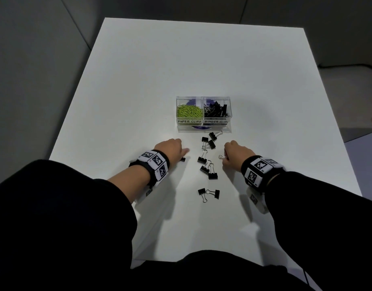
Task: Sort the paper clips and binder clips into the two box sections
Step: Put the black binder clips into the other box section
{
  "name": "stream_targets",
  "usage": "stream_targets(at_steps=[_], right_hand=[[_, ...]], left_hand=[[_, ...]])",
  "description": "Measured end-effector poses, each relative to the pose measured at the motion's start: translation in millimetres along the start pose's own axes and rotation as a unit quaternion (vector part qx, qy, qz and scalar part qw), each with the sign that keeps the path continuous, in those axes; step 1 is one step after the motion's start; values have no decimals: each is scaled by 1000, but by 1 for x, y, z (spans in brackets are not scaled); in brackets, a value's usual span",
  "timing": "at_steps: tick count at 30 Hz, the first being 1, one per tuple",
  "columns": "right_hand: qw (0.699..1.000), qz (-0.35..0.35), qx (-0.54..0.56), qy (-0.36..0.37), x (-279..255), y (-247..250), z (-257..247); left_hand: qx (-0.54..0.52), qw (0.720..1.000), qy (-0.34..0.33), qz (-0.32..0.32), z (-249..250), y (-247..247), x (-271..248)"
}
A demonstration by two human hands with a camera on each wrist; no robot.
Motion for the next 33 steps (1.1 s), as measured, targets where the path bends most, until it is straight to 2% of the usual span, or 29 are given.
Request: stream_targets(at_steps=[4, 7, 10, 16, 21, 23, 26, 29, 33], right_hand=[[997, 4, 72, 19, -2, -2, 3], [994, 1, 101, 37, -13, -4, 4], [997, 12, 57, 56, -26, -6, 2], [998, -7, 38, 49, -54, -25, -3], [997, -8, 62, 41, -67, -25, 0], [996, -17, 77, 35, -71, -25, 0], [996, -28, 75, 26, -75, -29, -1], [998, -21, 36, 49, -79, -34, -7], [996, -58, 1, 65, -79, -48, -9]], left_hand=[[30, 999, 9, -28, 4, -6, -2], [-20, 999, -5, -44, 7, -15, -1], [-39, 999, -21, -22, 10, -18, -7], [86, 994, -59, 44, 21, -26, -28], [5, 998, -55, 42, 18, -15, -39], [-19, 998, -63, 22, 22, -14, -45], [12, 990, -142, 1, 42, -15, -60], [109, 963, -245, 24, 68, -21, -76], [207, 934, -291, 35, 86, -32, -79]])
Point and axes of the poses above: each hand's wrist, its own x-axis towards the middle knuckle, its own y-axis out of the back of the hand, z = x × y, the point moved 6 cm from there along x, towards the middle knuckle, and after that the axes turned 15 degrees about x, right-handed, at the moved point
